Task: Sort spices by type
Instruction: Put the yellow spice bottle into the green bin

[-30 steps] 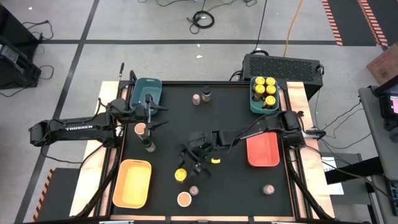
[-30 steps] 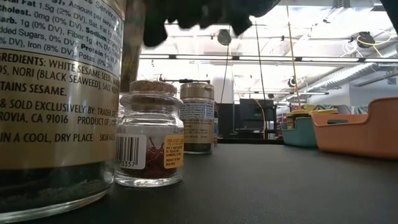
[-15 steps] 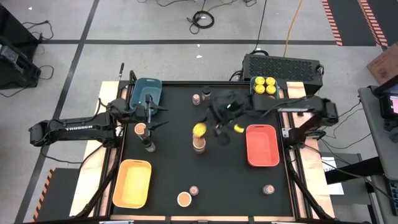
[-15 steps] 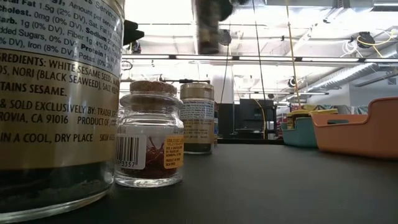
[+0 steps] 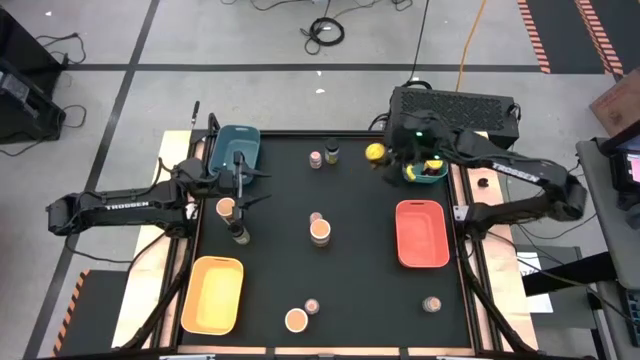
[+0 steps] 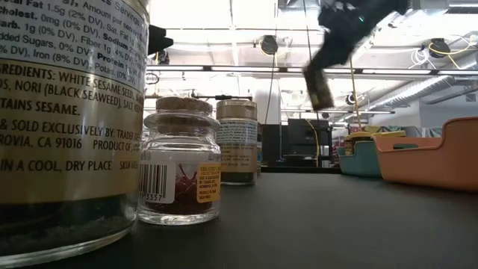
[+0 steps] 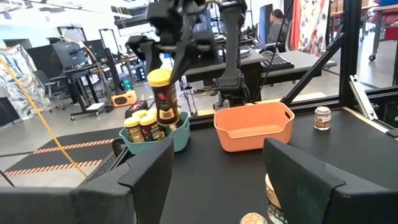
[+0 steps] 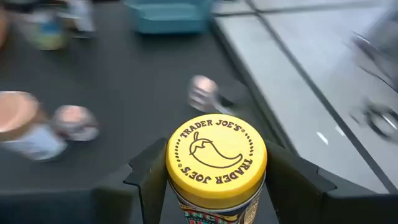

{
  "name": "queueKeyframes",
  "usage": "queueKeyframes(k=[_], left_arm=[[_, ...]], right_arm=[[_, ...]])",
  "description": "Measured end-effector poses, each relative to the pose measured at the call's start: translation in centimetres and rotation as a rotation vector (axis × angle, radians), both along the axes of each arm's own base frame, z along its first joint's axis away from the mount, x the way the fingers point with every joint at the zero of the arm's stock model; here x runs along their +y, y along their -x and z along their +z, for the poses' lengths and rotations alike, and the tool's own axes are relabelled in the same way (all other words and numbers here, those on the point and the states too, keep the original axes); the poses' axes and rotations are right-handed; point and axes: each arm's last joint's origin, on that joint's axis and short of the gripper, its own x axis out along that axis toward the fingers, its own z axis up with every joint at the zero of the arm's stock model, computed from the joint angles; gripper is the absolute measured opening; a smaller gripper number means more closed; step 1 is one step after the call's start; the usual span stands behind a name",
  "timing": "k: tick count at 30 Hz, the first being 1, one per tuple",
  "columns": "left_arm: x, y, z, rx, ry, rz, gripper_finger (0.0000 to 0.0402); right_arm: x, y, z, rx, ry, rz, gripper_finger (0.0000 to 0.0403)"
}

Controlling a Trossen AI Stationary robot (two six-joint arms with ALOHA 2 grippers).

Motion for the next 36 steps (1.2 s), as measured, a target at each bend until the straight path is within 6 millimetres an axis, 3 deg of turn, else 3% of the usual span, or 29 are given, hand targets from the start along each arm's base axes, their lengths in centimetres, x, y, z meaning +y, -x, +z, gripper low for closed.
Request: queueKeyframes(k=[6,12,25,36], left_arm=[[0.0,0.0,0.0,0.000,-0.003,0.001,0.0251],[0.0,0.0,0.0,0.004,-0.015,0.002,0.0251],[0.0,0.0,0.0,0.004,-0.014,0.005,0.0251],[0.0,0.0,0.0,0.004,-0.014,0.005,0.0251]], right_arm=[[-0.9,4.1,-3.0,-0.064,-0.002,-0.312,0.0212],[-0.6,6.4,-4.9,-0.063,0.021,-0.532,0.0212],[-0.4,7.6,-8.8,-0.001,0.009,-0.747,0.0212],[-0.2,7.9,-11.7,-0.035,-0.032,-0.790,0.0213]])
